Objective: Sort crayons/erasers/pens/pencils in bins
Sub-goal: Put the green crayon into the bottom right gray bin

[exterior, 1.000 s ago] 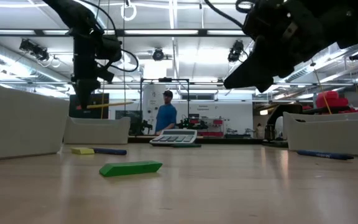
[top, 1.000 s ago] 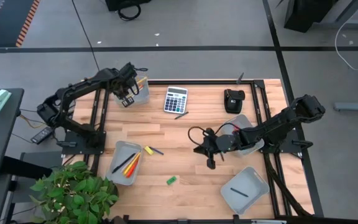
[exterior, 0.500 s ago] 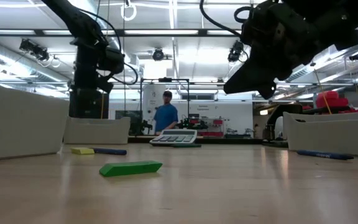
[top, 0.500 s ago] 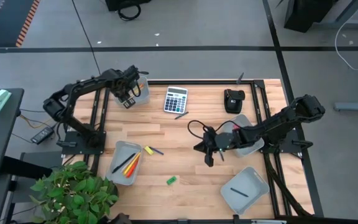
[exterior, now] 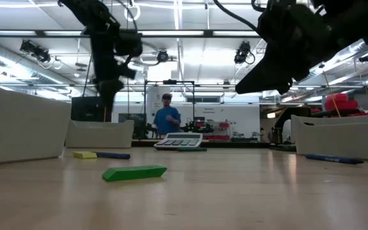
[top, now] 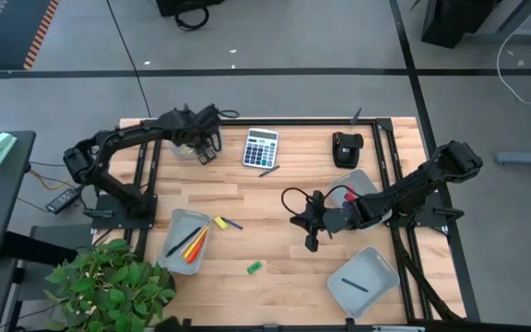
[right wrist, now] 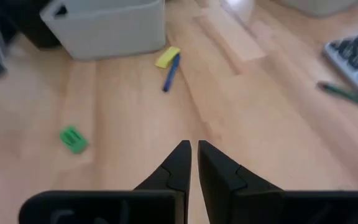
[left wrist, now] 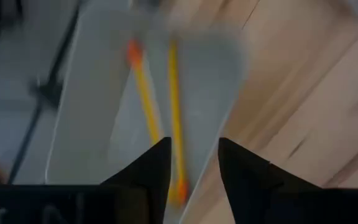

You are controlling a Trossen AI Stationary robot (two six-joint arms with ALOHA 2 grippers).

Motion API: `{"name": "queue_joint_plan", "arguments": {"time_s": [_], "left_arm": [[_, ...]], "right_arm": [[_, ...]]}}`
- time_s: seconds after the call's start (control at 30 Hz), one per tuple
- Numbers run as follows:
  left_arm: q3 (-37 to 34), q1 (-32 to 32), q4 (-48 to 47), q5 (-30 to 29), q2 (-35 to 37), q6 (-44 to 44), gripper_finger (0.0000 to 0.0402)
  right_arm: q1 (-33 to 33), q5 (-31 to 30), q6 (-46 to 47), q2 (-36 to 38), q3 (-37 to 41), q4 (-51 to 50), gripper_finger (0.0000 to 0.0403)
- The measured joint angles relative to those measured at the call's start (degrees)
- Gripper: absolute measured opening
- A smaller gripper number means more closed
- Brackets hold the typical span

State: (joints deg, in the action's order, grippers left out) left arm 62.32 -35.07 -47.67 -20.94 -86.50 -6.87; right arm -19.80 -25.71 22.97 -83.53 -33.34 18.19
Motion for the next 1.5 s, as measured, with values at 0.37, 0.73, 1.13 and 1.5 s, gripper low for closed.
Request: {"name": "queue_joint_plan", "arguments": {"time_s": [0.37, 0.73, 1.13, 1.5], "left_arm": [[0.1, 15.7, 28.3, 4.5, -0.6, 0.2, 0.0108], [-14.6, 19.8, 55.8, 4.2, 0.0, -3.3, 0.0088], [-25.0, 16.3, 67.6, 7.7, 11.8, -3.3, 0.0071], [-24.9, 15.1, 55.7, 7.1, 18.5, -4.0, 0.0077]], "right_arm": [[5.8, 0.0, -2.5, 0.0, 0.0, -1.7, 0.0038], [10.9, 1.2, -9.3, 0.0, -9.2, -16.2, 0.0115], [24.1, 14.7, -26.5, -1.3, -20.0, -25.4, 0.0135], [26.0, 15.7, -36.6, -23.0, -43.6, -45.1, 0.0135]]}}
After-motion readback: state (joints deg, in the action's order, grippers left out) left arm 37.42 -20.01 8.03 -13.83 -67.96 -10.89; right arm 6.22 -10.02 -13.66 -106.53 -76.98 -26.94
